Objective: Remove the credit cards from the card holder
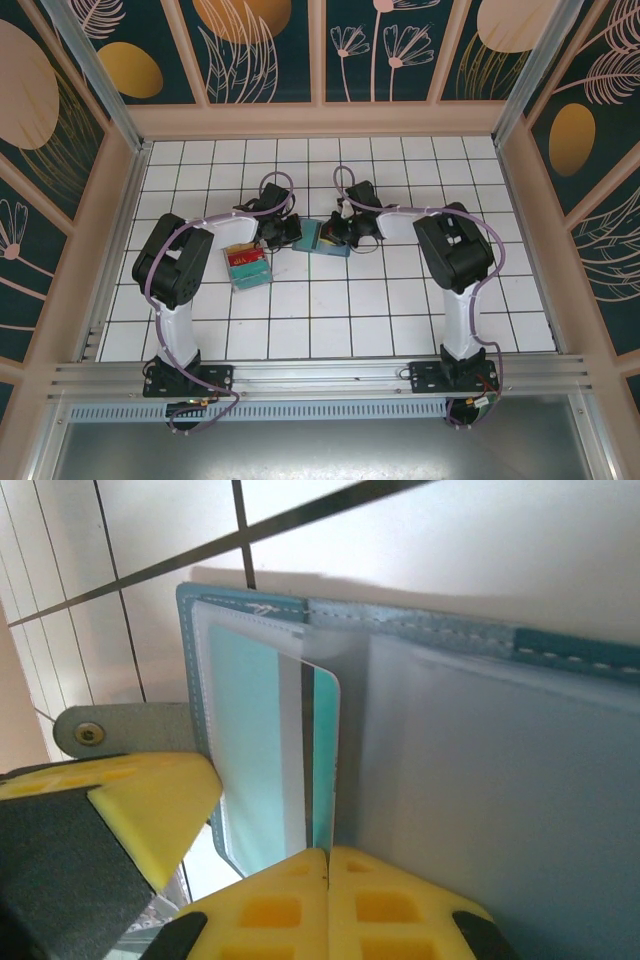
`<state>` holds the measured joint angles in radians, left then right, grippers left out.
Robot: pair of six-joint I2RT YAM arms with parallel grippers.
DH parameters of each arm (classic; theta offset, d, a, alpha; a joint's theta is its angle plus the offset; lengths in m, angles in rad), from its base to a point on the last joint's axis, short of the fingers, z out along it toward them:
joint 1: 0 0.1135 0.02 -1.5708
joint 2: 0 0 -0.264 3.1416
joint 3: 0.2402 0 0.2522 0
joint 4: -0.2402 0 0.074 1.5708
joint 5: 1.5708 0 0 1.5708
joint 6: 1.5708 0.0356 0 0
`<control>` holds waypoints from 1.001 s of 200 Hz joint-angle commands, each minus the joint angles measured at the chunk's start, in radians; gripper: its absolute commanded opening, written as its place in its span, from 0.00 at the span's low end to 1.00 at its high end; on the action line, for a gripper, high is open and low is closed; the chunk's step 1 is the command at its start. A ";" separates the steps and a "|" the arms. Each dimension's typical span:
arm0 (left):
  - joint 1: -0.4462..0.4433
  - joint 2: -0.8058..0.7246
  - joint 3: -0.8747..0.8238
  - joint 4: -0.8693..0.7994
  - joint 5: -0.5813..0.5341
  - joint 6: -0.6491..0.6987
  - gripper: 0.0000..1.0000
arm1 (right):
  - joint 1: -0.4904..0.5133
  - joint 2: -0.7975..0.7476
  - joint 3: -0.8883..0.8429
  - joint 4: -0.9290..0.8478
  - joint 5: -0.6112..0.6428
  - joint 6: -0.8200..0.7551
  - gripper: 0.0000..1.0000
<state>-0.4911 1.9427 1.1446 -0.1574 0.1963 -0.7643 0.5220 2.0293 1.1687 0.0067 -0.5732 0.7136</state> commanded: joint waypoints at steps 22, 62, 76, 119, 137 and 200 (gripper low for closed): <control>0.006 0.054 -0.027 -0.126 -0.094 -0.004 0.00 | -0.022 -0.077 -0.068 -0.007 0.012 -0.003 0.00; 0.007 0.050 -0.025 -0.126 -0.084 -0.003 0.00 | -0.042 -0.114 -0.098 -0.002 0.004 -0.008 0.00; 0.006 0.050 -0.025 -0.126 -0.082 -0.001 0.00 | -0.049 -0.133 -0.113 -0.002 0.004 -0.014 0.00; 0.007 0.046 -0.018 -0.123 -0.070 -0.002 0.00 | -0.073 -0.214 -0.170 0.014 0.000 -0.019 0.00; 0.006 0.031 -0.007 -0.114 -0.057 0.005 0.00 | -0.081 -0.254 -0.179 0.011 0.002 -0.040 0.00; 0.006 -0.072 0.029 -0.075 -0.028 -0.005 0.23 | -0.113 -0.363 -0.187 -0.001 -0.022 -0.098 0.00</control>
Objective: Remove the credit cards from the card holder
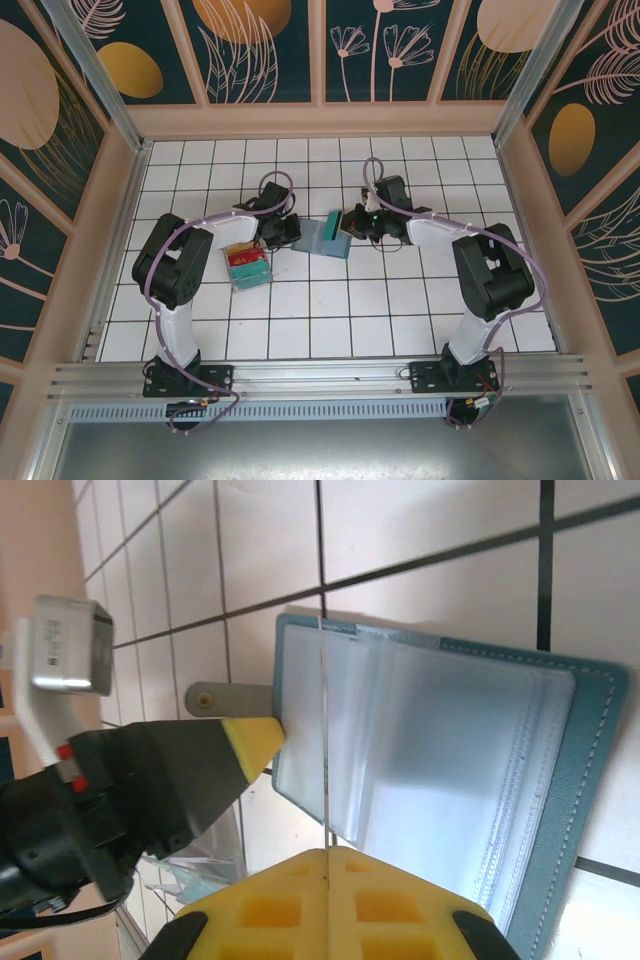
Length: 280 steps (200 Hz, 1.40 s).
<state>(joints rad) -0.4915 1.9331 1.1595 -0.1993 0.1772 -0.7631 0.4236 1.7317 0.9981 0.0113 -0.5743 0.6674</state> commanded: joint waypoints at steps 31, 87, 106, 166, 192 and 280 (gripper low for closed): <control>0.016 -0.141 -0.023 0.097 0.075 -0.043 0.49 | -0.043 -0.119 -0.028 0.022 -0.050 -0.092 0.00; 0.033 -0.214 -0.093 0.365 0.277 -0.154 0.49 | -0.071 -0.177 -0.029 0.062 -0.126 -0.139 0.00; 0.042 -0.266 -0.139 0.492 0.340 -0.208 0.47 | -0.090 -0.191 -0.048 0.116 -0.182 -0.121 0.00; 0.042 -0.270 -0.181 0.670 0.435 -0.305 0.40 | -0.098 -0.198 -0.074 0.254 -0.306 -0.062 0.00; 0.042 -0.265 -0.181 0.681 0.452 -0.311 0.38 | -0.098 -0.186 -0.087 0.322 -0.351 -0.019 0.00; 0.042 -0.260 -0.181 0.722 0.504 -0.322 0.29 | -0.076 -0.119 -0.050 0.378 -0.415 0.022 0.00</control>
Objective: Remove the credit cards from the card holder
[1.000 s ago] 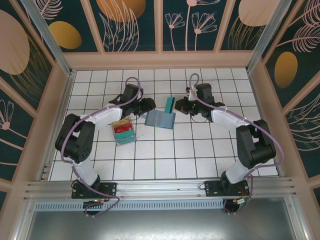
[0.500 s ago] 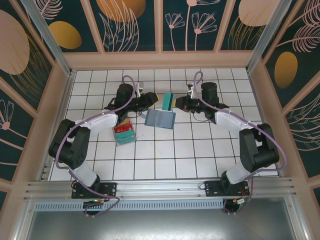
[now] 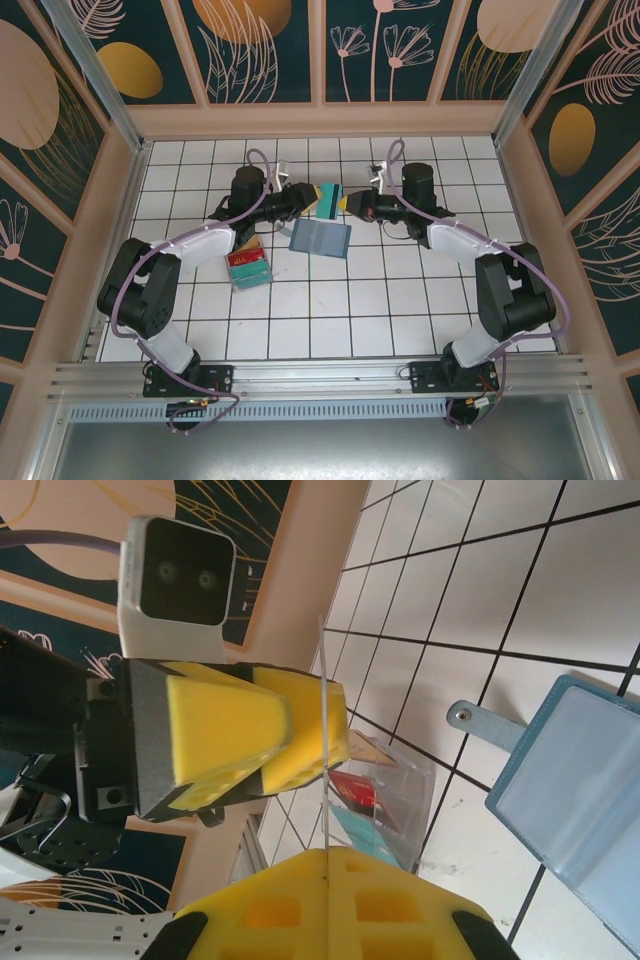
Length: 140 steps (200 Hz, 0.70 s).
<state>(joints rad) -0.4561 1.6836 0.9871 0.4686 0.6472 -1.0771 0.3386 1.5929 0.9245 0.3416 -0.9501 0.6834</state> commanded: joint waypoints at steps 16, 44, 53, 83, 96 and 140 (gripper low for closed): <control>0.007 -0.010 -0.008 0.064 0.044 -0.008 0.21 | 0.009 0.026 0.027 0.046 -0.039 0.005 0.00; 0.007 -0.007 -0.010 0.091 0.073 -0.017 0.17 | 0.010 0.030 0.030 0.053 -0.040 0.008 0.00; 0.007 -0.009 -0.008 0.095 0.077 -0.018 0.12 | 0.010 0.033 0.030 0.052 -0.039 0.008 0.00; 0.007 -0.013 -0.008 0.105 0.085 -0.015 0.00 | 0.010 0.036 0.029 0.053 -0.039 0.005 0.00; 0.007 -0.015 -0.008 0.104 0.087 -0.012 0.00 | 0.011 0.035 0.030 0.047 -0.035 0.004 0.11; 0.007 -0.040 0.018 -0.021 0.051 0.082 0.00 | -0.001 0.021 0.030 -0.001 -0.002 -0.031 0.58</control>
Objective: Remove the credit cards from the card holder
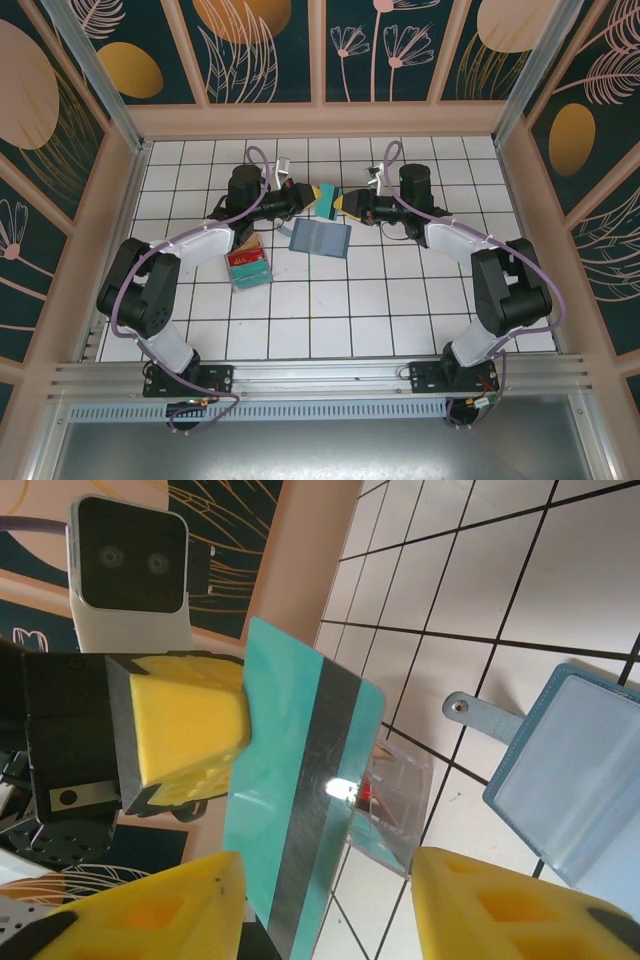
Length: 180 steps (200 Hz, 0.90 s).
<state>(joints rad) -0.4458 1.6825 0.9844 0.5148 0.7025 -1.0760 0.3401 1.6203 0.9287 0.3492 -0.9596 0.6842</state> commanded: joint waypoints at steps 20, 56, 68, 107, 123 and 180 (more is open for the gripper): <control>-0.004 -0.057 0.051 -0.181 -0.034 0.174 0.00 | -0.010 -0.029 0.025 -0.052 0.044 -0.059 0.82; -0.003 -0.125 0.132 -0.501 -0.192 0.436 0.00 | -0.018 -0.094 0.010 -0.103 0.150 -0.108 0.99; -0.003 -0.158 0.144 -0.579 -0.259 0.525 0.00 | -0.016 -0.120 -0.003 -0.101 0.188 -0.116 0.99; -0.004 -0.295 0.100 -0.738 -0.485 0.815 0.00 | -0.010 -0.201 -0.071 -0.030 0.276 -0.159 0.99; -0.004 -0.365 0.047 -0.749 -0.528 0.948 0.00 | 0.001 -0.240 -0.113 0.028 0.313 -0.179 0.99; -0.004 -0.526 -0.078 -0.920 -0.586 1.395 0.00 | 0.046 -0.263 -0.134 0.037 0.390 -0.265 0.99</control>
<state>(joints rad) -0.4461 1.1786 0.9360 -0.2726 0.1825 0.0593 0.3664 1.3792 0.7975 0.3355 -0.6170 0.4820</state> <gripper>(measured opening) 0.060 0.988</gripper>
